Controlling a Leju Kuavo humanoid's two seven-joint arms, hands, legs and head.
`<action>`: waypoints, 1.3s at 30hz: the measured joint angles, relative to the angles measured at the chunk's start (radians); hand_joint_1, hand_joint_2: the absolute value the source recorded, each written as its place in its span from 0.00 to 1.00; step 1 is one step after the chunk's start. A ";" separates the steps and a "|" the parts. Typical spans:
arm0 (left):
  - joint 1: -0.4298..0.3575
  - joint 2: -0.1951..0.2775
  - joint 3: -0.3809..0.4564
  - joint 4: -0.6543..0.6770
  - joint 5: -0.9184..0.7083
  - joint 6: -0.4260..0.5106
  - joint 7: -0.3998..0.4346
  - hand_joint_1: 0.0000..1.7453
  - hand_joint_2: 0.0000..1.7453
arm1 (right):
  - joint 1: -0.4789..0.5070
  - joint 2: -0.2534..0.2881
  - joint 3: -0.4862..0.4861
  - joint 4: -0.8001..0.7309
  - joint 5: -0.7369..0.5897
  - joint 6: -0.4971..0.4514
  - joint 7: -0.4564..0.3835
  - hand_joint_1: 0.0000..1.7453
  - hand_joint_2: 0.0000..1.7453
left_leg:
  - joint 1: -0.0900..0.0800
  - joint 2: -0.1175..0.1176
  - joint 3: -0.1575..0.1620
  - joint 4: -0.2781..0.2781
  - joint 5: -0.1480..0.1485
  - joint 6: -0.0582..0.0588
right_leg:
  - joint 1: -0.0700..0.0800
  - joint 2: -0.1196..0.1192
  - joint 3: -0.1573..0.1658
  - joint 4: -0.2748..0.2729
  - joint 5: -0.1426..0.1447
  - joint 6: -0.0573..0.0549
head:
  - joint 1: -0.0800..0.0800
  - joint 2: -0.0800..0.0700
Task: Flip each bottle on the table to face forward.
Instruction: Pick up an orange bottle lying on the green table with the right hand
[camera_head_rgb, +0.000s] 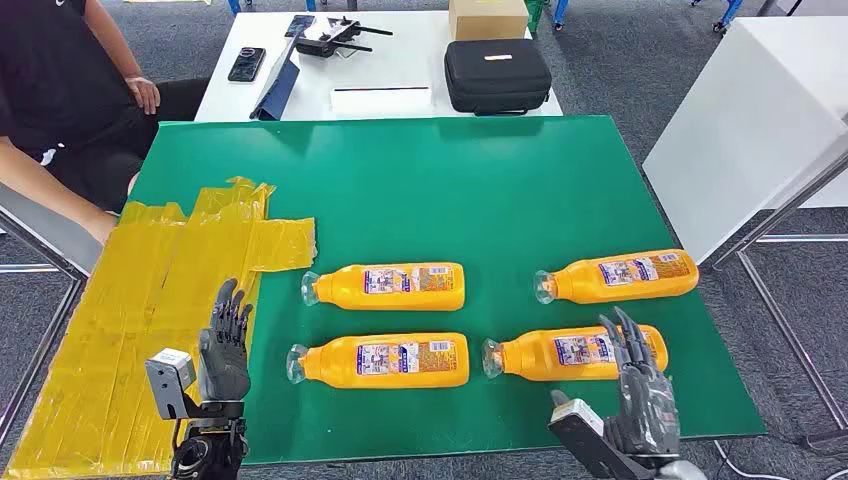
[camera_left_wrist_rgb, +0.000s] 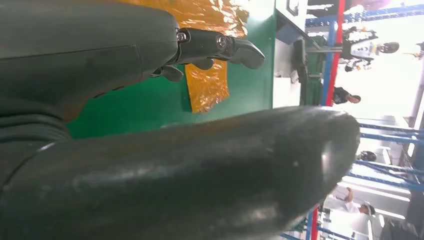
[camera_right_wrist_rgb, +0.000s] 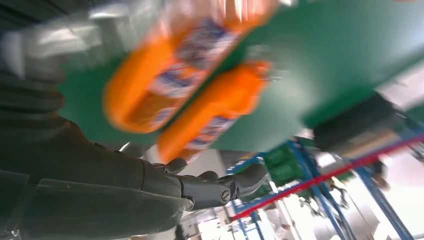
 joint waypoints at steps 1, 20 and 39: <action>0.000 0.000 0.002 0.000 -0.003 0.000 0.002 0.00 0.00 | 0.008 0.001 -0.020 -0.012 0.027 0.022 0.001 0.00 1.00 | 0.000 0.000 0.000 0.000 0.000 0.000 | 0.000 0.000 0.000 0.000 0.000 0.000 | 0.000 0.000; -0.004 -0.039 0.027 -0.005 -0.029 -0.004 0.016 0.00 0.00 | -0.043 -0.045 -0.198 0.028 0.171 0.153 -0.023 0.00 1.00 | 0.000 0.001 0.000 0.000 0.002 0.002 | 0.000 0.000 0.000 0.000 0.001 0.001 | 0.000 0.000; -0.020 -0.038 0.029 0.023 -0.012 0.007 0.011 0.00 0.00 | -0.220 -0.221 -0.022 0.297 0.150 0.156 0.027 0.00 1.00 | 0.000 0.001 0.000 0.000 0.003 0.003 | 0.000 0.000 0.000 0.000 0.002 0.002 | 0.000 0.000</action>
